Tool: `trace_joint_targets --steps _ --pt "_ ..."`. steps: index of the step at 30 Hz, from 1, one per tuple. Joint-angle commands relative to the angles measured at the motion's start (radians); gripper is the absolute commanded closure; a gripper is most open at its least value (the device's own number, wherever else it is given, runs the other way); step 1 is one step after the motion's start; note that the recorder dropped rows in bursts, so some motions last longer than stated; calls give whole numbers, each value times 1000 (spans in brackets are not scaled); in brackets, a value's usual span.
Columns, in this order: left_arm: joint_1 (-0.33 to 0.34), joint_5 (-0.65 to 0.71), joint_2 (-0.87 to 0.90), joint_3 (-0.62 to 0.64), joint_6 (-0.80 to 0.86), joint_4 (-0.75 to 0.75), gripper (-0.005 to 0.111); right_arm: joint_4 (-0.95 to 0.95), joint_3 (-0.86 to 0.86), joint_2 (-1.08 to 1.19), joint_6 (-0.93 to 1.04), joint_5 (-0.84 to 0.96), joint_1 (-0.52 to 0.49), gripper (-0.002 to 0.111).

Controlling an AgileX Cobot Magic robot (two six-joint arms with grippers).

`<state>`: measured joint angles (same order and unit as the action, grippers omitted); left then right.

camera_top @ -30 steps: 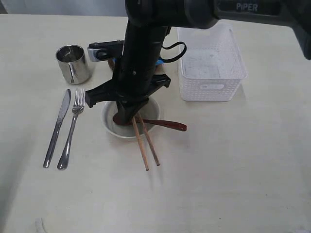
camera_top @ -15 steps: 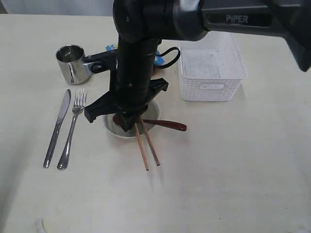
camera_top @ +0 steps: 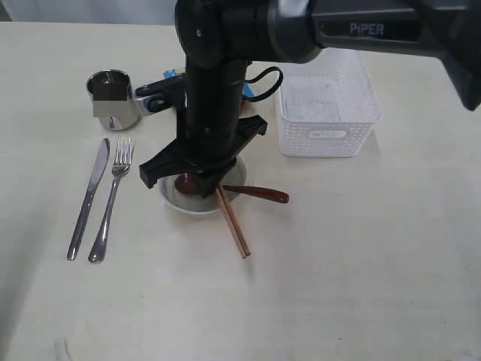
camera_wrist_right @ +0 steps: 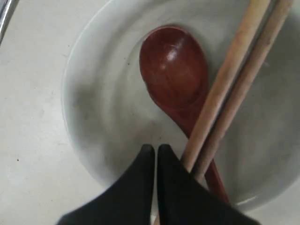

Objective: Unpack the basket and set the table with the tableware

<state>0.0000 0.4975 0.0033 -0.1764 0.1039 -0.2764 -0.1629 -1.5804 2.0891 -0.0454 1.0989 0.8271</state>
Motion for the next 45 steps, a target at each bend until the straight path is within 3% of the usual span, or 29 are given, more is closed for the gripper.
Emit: trace_joint_targets --steps 1,8,15,18,22,24,31,39,45 --pt "-2 -6 -3 6 0 -1 107 -1 3 0 3 -3 1 105" --pt "-2 -6 -3 6 0 -1 107 -32 -1 -98 91 -72 1 105" --pt "-2 -6 -3 6 0 -1 107 443 8 -362 -23 -329 1 105" --pt "-2 -6 -3 6 0 -1 107 604 119 -476 -129 -494 -18 105" --pt "-2 -6 -3 6 0 -1 107 644 348 -618 -161 -690 -152 105" --pt "-2 -6 -3 6 0 -1 107 636 411 -687 -198 -698 -195 105" --pt "-2 -6 -3 6 0 -1 107 636 529 -852 -232 -742 -197 105" --pt "-2 -6 -3 6 0 1 107 614 541 -972 -378 -542 -197 105" --pt "-2 -6 -3 6 0 1 107 614 541 -1005 -378 -536 -197 105"
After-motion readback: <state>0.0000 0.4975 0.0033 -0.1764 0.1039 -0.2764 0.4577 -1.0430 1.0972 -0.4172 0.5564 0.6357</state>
